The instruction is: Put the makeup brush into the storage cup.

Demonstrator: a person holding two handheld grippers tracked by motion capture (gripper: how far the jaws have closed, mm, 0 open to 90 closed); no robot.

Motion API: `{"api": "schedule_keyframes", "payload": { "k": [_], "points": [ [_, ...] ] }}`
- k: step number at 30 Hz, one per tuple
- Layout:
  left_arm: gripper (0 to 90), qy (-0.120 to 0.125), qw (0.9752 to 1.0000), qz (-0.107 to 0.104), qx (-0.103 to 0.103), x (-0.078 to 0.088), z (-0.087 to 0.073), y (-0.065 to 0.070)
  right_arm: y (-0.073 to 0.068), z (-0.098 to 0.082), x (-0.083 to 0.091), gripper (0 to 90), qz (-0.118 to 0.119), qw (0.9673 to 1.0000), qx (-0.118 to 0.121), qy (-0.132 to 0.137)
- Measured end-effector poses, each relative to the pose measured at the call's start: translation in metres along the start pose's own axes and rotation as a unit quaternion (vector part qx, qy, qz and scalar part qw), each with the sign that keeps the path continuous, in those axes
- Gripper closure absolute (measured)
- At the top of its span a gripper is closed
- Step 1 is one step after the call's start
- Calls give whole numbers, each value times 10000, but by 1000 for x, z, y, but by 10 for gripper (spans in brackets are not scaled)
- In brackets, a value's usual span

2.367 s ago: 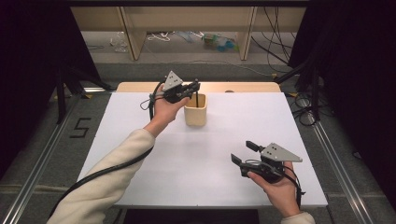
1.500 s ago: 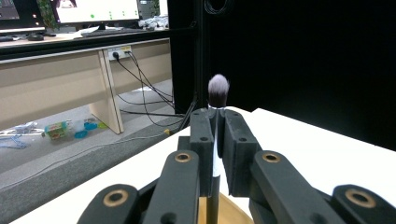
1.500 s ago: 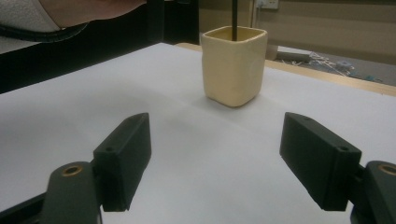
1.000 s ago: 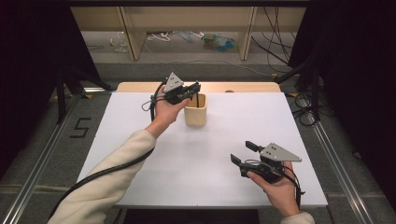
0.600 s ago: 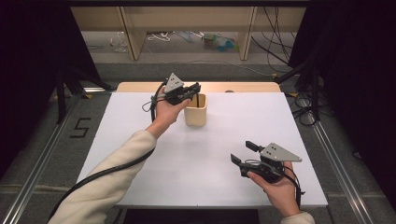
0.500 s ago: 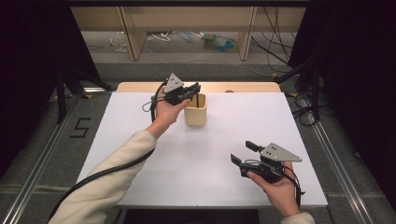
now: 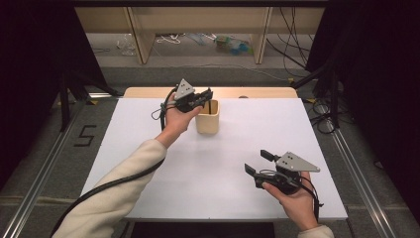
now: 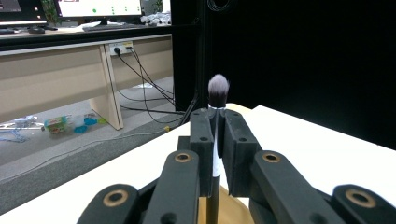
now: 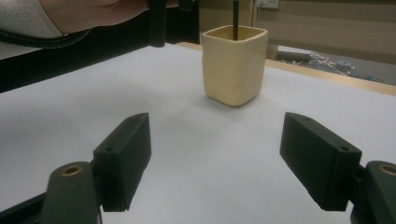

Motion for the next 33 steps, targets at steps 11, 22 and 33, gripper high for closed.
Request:
{"api": "schedule_keyframes", "payload": {
  "k": [11, 22, 33],
  "points": [
    [836, -26, 10000, 34, -5, 1, -1, -2, 0, 0, 0, 260, -2, 10000, 4, 0],
    [835, -61, 10000, 30, -6, 1, -5, -2, 0, 0, 0, 260, -6, 10000, 4, 0],
    [835, -83, 10000, 38, 10, 1, -7, -3, 0, 0, 0, 259, -8, 10000, 9, -11]
  ]
}}
Point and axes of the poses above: each handheld gripper's, and its own axes: x roughly backward along the jaws, z roughly out of its top, y roughly to its right, the point moved 6 cm from there along -x, roughly forward along the jaws, and after that the axes turned 15 degrees about -z, right-handed, at the moved point
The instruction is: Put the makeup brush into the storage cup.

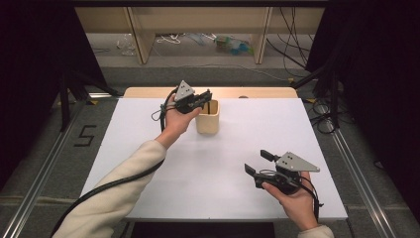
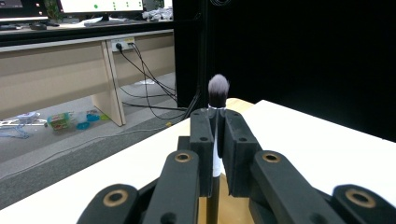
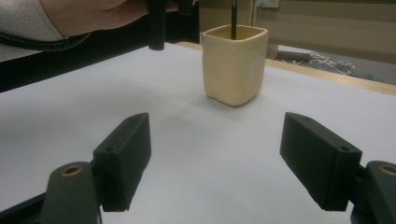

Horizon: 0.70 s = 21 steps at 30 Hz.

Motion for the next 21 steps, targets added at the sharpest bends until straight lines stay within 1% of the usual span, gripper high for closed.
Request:
{"api": "schedule_keyframes", "payload": {
  "k": [12, 16, 17, 18, 21],
  "points": [
    [835, -21, 10000, 1, 11, 0, -2, 0, 0, 0, 0, 259, 14, 10000, 15, -25],
    [835, -28, 10000, 16, 10, 0, -2, -1, 0, 0, 0, 259, 7, 10000, -1, -12],
    [835, -28, 10000, 14, 11, -1, -3, -1, -2, 0, -1, 259, 66, 10000, -53, 35],
    [835, -33, 10000, 13, 16, -1, -3, -1, -1, -1, 0, 259, 48, 10000, -15, -34],
    [835, -42, 10000, 15, 32, -1, -4, -1, -1, 0, -1, 259, 53, 10000, -38, -5]
  ]
}}
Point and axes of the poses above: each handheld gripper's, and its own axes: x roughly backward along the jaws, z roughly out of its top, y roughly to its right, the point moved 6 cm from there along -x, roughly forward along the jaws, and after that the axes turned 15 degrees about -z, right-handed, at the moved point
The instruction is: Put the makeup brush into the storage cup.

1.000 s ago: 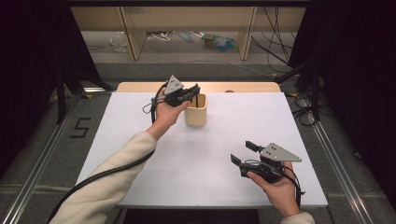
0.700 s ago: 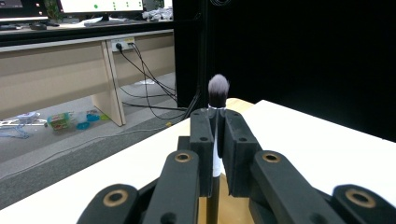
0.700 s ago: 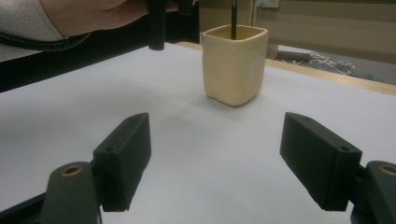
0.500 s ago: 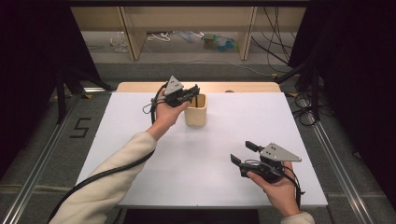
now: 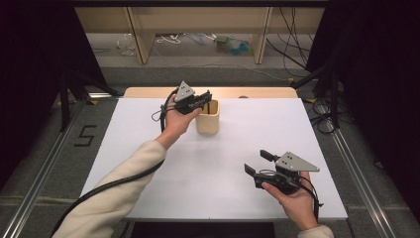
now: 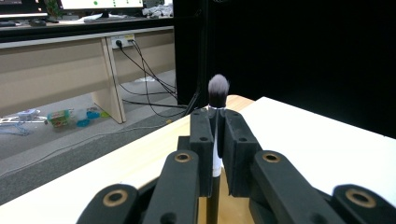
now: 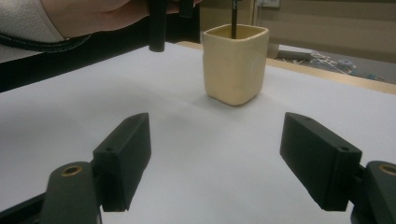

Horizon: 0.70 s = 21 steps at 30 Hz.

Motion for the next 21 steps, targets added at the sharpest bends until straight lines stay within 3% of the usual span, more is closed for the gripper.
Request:
{"api": "schedule_keyframes", "payload": {
  "k": [21],
  "points": [
    [834, -22, 10000, 30, 81, 1, -1, -2, 1, 0, 1, 258, -37, 10000, 53, -37]
  ]
}}
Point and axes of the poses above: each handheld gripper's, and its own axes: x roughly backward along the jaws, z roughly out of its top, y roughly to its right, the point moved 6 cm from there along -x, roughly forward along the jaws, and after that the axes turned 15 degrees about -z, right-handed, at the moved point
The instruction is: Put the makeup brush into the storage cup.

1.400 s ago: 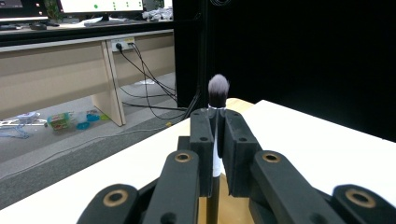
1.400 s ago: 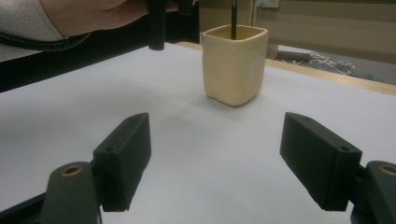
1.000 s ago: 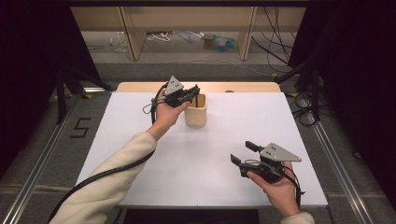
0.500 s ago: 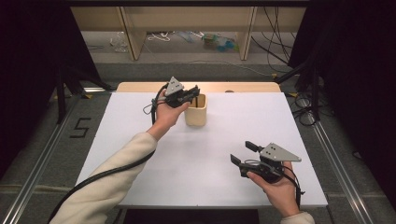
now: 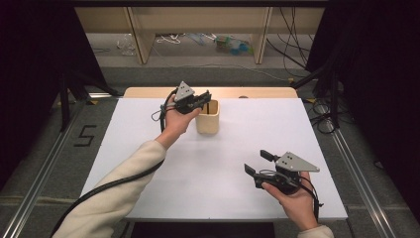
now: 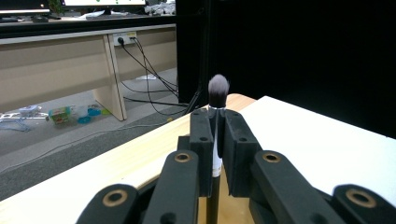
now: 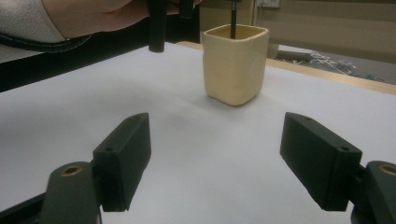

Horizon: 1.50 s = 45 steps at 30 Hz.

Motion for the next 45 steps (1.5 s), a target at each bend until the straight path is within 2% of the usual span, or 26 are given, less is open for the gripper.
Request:
{"api": "schedule_keyframes", "payload": {
  "k": [9, 10, 11, 12, 13, 15, 16, 24, 31, 35, 37, 45],
  "points": [
    [811, 21, 9999, 35, 108, 0, -2, -2, 0, 0, 0, 257, 0, 10000, 3, -2],
    [730, 61, 9998, 29, 189, 1, -1, -2, 0, 0, 0, 256, 1, 10000, 0, -1],
    [533, 206, 9993, -111, 297, 0, 1, -1, 0, 0, 0, 255, -4, 10000, 7, 9],
    [308, 239, 9985, -173, 465, 0, 2, 0, 0, 0, 0, 256, 0, 10000, 6, 12],
    [152, 197, 9986, -82, 486, 1, 2, 0, 0, 0, 0, 255, 1, 10000, 2, 4],
    [100, 76, 9996, 23, 284, 5, 1, -2, -1, 0, -1, 254, 28, 10000, -43, 26],
    [75, 44, 9995, 58, 311, 6, -1, -3, -1, 0, 0, 254, 38, 10000, -18, 2],
    [37, 18, 9994, 127, 316, 15, -2, -7, -1, 0, -1, 252, 18, 10000, -22, -9],
    [38, -42, 9998, 51, 197, 22, -1, 0, 0, 0, -1, 250, 9, 10000, -28, 25],
    [35, -8, 9999, 11, 149, 31, 2, 4, -1, 0, -1, 249, 14, 10000, -77, 56],
    [34, -22, 9999, -4, 102, 36, 2, 6, 0, 0, 0, 245, -15, 10000, 5, -3],
    [35, 19, 9999, -81, 82, 56, 1, 15, 1, 0, 0, 208, -44, 10000, 17, 16]
  ]
}}
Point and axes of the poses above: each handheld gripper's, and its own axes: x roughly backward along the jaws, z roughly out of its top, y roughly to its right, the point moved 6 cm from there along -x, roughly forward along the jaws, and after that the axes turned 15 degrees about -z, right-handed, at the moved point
